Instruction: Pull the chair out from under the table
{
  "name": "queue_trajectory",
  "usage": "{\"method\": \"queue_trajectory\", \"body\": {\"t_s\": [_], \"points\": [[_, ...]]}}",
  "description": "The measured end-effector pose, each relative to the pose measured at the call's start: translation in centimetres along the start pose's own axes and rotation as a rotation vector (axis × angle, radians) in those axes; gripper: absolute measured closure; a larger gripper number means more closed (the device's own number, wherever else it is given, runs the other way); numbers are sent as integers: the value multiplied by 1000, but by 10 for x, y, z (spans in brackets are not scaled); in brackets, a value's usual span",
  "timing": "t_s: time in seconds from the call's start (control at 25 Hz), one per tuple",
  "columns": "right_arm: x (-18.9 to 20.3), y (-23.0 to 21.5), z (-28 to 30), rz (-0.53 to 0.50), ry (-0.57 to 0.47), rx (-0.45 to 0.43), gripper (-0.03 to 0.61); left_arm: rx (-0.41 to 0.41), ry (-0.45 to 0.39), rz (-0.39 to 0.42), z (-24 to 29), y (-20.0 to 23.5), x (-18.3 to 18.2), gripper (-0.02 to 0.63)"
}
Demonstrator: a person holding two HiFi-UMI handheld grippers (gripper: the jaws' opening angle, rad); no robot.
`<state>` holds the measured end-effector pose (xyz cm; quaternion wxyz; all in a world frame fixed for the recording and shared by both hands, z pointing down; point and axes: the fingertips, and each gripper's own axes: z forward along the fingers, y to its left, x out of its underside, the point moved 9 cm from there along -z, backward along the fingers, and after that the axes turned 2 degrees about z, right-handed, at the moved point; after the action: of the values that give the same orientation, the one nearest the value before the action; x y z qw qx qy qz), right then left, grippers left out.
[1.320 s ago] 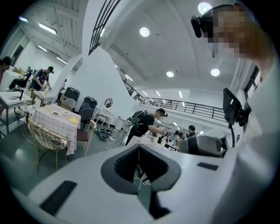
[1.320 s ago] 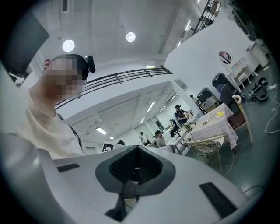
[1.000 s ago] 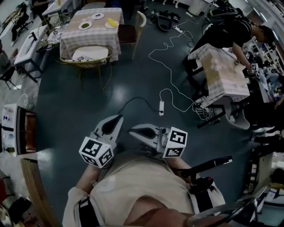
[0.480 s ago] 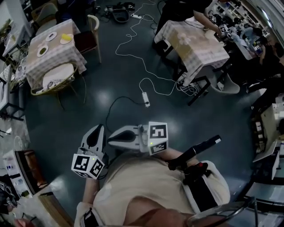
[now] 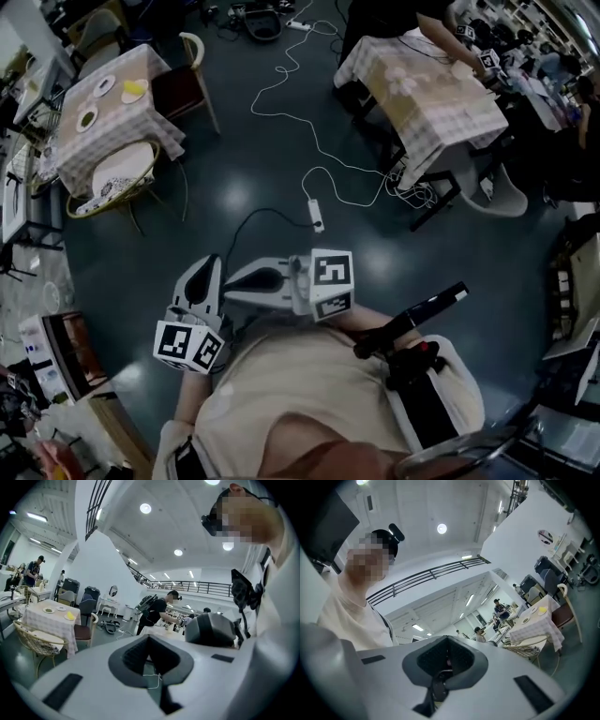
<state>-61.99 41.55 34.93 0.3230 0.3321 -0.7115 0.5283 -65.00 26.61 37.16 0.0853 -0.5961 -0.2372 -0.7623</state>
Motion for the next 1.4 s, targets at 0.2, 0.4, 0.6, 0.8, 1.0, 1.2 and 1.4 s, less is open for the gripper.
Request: {"method": "queue_trajectory", "body": {"t_s": [0.2,0.4,0.6,0.8,1.0,1.2,1.4], "points": [[-33,-29,-40,-5,-18,-23,568,-2,-1,33,54,-18,-12,606],[-44,-58,-52,68,-8,-82,568,-87,0,-11,72,-21,-12,606],[-52,-79,-46,27,15,-101,568,-184,-22,-64,71,-6,-14,606],[-50,-83,-17,43,38,-141,566,-244,-39,-97,51,14,-17,606],[-38,-85,27,58,52,-103,566,-213,-39,-104,26,45,-20,606],[-24,-87,83,30,59,12,566,-93,-41,-114,5,99,-23,606],[-15,-82,123,-20,63,122,566,98,-15,-79,-2,135,-30,606]]}}
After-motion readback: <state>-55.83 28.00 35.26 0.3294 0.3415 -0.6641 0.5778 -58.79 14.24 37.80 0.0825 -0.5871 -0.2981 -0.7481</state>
